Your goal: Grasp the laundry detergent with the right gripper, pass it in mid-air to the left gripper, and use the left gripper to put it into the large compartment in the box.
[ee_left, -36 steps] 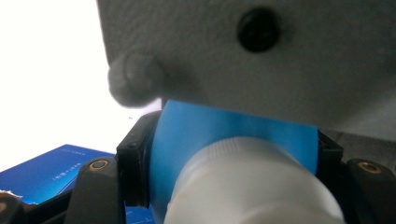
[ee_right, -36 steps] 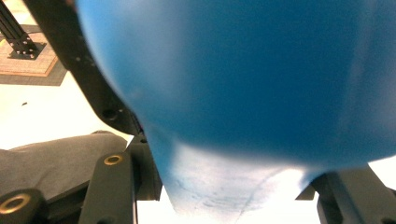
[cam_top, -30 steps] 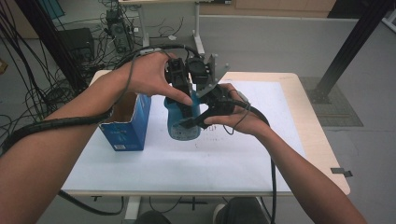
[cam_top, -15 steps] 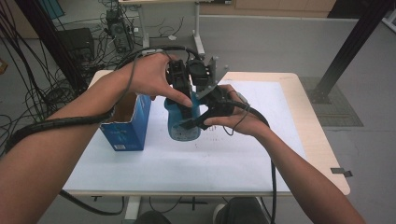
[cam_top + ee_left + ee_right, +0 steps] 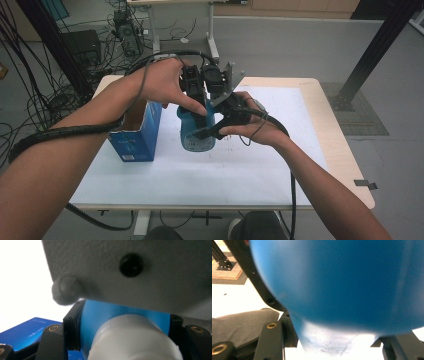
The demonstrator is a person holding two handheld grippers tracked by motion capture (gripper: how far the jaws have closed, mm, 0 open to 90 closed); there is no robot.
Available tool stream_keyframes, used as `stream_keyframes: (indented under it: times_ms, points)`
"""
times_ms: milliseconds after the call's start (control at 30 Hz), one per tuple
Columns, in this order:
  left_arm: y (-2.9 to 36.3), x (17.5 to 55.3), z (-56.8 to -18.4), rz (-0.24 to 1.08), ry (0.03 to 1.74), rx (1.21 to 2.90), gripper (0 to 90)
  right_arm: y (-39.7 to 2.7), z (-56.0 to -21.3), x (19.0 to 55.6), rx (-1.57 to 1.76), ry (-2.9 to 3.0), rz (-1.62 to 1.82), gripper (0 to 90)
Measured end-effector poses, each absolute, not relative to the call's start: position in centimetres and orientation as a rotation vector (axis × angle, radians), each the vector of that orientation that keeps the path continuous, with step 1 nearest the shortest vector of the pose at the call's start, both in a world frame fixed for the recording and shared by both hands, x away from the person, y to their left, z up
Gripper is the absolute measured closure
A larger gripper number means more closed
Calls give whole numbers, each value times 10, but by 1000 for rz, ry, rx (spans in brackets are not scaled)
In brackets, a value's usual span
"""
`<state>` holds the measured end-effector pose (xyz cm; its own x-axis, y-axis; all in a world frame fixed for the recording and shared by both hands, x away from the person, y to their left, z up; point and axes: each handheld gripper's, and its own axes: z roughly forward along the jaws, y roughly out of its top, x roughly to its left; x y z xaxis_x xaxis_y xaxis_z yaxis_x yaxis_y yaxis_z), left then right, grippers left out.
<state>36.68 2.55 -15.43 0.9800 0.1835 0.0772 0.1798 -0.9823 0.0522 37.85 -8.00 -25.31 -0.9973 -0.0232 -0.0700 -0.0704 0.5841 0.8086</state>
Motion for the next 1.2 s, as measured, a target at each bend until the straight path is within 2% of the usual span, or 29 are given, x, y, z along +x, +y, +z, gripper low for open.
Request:
stream_keyframes:
  times_ms: [1200]
  points:
    - [24,365,-155,131,266,3075,368,-82,-254,378,-89,2764,1412,423]
